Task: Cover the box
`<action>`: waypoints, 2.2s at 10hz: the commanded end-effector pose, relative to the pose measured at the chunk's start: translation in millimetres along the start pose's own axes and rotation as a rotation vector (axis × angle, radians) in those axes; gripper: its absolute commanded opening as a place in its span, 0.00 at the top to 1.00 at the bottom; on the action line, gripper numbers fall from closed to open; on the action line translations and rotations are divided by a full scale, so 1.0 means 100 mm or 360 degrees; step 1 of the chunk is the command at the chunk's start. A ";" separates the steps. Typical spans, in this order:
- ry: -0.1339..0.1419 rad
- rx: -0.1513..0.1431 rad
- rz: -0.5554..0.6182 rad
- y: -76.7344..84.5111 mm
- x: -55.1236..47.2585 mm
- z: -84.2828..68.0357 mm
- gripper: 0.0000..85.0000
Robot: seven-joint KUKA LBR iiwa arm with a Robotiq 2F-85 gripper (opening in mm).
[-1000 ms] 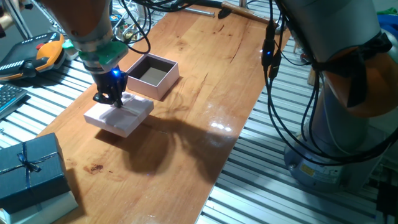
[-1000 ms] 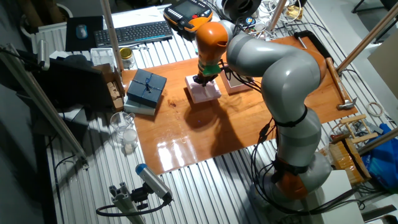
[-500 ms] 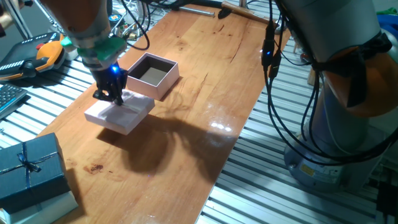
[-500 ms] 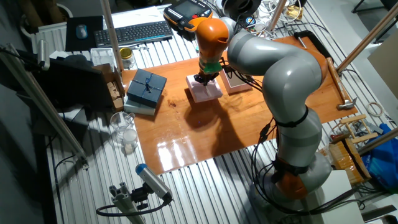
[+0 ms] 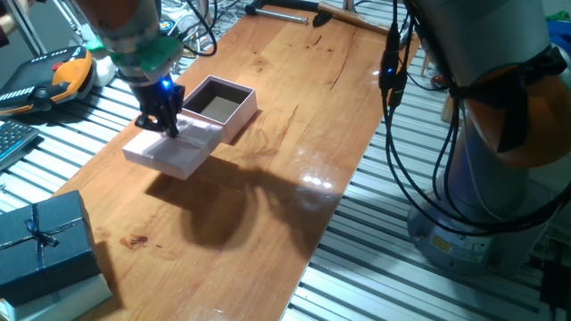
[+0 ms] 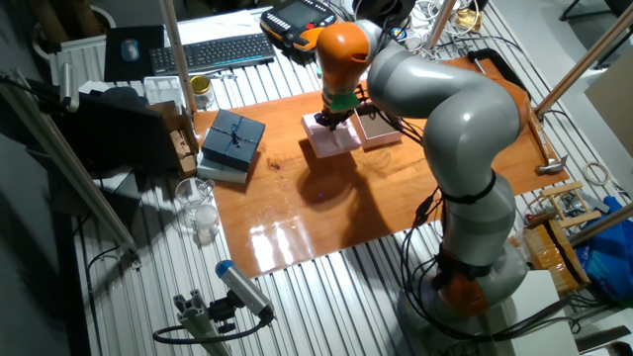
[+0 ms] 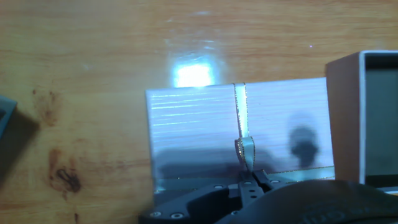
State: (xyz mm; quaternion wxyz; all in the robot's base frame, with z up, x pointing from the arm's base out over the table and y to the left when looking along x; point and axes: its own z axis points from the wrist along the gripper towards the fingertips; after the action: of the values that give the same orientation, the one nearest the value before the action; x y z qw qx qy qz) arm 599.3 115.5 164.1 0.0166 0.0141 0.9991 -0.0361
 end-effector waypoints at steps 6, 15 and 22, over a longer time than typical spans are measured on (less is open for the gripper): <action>0.0006 0.0014 0.0043 -0.44 0.02 -0.07 1.00; 0.0002 0.0026 0.0108 -0.79 0.12 -0.01 1.00; -0.0004 0.0008 -0.0026 -0.79 0.12 -0.01 1.00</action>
State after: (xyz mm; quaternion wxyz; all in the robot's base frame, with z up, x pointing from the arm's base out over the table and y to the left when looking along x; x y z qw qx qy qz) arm 584.9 37.2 169.9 0.0170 0.0057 0.9991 -0.0384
